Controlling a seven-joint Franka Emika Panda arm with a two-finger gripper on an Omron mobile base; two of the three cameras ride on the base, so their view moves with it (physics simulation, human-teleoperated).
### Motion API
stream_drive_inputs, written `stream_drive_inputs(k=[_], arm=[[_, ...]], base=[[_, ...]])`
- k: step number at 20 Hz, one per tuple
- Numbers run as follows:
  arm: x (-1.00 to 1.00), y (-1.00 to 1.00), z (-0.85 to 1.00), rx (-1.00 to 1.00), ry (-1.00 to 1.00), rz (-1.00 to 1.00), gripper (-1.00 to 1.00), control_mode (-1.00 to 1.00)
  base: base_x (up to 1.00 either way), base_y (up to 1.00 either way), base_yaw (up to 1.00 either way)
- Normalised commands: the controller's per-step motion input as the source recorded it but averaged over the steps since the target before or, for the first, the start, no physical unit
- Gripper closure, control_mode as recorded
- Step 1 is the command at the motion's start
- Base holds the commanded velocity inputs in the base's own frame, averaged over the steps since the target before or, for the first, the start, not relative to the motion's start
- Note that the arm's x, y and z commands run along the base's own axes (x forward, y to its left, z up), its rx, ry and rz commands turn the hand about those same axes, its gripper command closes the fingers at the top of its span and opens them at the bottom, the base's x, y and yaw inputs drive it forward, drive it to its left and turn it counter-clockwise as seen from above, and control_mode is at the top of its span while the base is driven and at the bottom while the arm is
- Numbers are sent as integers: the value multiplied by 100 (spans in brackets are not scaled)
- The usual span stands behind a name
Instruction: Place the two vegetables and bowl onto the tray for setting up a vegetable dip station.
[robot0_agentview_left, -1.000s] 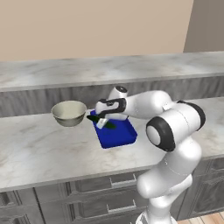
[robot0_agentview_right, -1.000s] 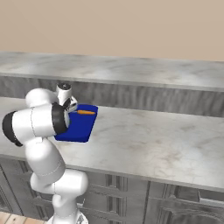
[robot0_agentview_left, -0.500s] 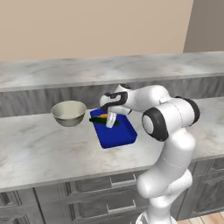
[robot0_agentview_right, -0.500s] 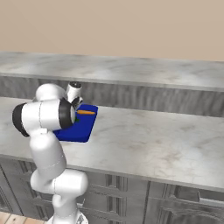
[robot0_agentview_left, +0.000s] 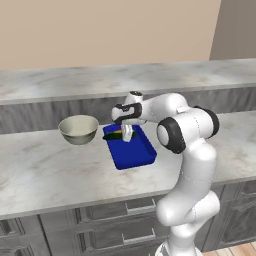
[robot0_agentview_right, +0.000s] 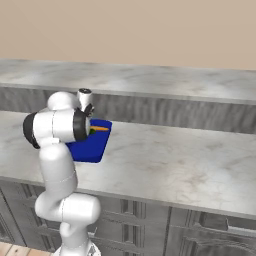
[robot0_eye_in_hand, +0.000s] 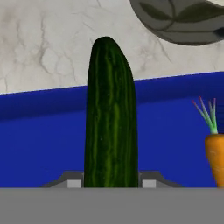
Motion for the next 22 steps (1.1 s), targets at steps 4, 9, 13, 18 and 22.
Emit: stream_drive_inputs(k=[4,9,13,18,22], arm=[[54,-27,-1,0,0,8,100,-100],[60,-24,-8,0,0,7,100,-100],[58,-11,-21,0,0,3,100,-100],[48,-1,-29,-2,0,2,100,-100],[37,0,-27,-2,0,2,100,-100]], base=[[0,0,0],[0,0,0],[0,0,0],[0,0,0],[0,0,0]])
